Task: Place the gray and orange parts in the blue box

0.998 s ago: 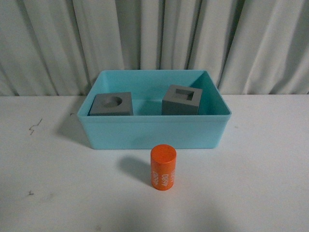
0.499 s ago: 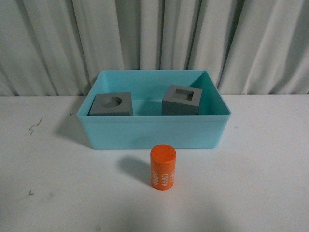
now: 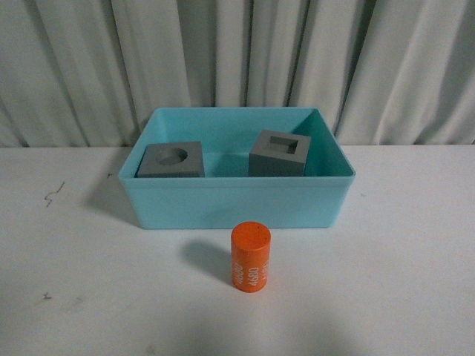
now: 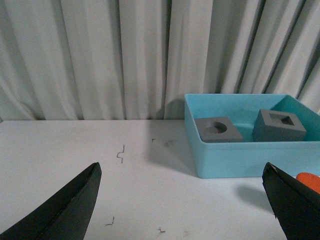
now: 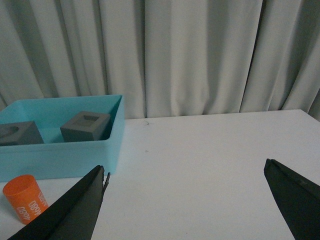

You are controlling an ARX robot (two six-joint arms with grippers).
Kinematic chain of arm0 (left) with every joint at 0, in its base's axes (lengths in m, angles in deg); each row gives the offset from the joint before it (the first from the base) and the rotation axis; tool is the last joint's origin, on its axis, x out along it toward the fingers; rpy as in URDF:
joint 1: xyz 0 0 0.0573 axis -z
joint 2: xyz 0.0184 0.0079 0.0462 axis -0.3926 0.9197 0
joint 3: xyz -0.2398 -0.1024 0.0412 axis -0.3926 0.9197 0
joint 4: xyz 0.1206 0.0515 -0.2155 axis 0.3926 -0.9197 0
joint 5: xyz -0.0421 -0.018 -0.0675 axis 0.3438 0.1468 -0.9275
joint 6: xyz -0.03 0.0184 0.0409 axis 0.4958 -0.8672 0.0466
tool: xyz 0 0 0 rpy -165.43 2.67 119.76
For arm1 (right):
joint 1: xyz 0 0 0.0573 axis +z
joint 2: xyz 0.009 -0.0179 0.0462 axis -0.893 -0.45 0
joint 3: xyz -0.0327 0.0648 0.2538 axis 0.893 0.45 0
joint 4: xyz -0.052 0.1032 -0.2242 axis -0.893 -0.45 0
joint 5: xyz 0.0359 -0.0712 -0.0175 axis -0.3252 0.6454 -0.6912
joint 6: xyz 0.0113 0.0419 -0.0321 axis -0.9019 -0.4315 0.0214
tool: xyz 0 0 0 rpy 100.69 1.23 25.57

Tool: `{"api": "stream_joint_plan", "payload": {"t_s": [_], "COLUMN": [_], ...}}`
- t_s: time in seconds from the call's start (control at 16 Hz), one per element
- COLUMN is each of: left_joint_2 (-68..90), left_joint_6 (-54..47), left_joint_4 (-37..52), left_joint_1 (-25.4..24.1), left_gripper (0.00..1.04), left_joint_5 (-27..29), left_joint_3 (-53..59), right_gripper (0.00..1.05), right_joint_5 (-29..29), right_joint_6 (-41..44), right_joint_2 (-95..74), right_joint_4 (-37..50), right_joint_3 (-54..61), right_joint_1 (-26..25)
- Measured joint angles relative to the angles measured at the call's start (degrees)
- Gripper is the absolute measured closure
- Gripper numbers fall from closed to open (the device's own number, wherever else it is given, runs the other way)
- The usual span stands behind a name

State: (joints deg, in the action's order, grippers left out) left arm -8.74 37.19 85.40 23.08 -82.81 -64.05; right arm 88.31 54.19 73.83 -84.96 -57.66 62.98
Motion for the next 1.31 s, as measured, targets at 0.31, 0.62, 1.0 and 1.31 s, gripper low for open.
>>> {"api": "stream_joint_plan", "payload": {"t_s": [0.31,0.62,1.0,1.31], "left_joint_2": [0.0,0.0,0.0,0.0], "left_joint_6": [0.0,0.0,0.0,0.0], "left_joint_4": [0.0,0.0,0.0,0.0], "left_joint_1": [0.0,0.0,0.0,0.0], "left_gripper": [0.07,0.07,0.07,0.07], "left_joint_5": [0.0,0.0,0.0,0.0], "left_joint_3": [0.0,0.0,0.0,0.0], "right_gripper": [0.06,0.06,0.06,0.06], "right_joint_5": [3.0,-19.1,-33.1,-28.7], "right_joint_6": [-1.7,6.3,33.9,35.8], "right_joint_2": [-1.4,-51.6,-78.9,-99.1], "right_joint_4": [-6.1,8.7,-3.7,8.5], "right_joint_3": [-1.7,-26.9,-35.1,-43.3], "right_joint_1": [0.4,-29.4,-7.4,10.8]}}
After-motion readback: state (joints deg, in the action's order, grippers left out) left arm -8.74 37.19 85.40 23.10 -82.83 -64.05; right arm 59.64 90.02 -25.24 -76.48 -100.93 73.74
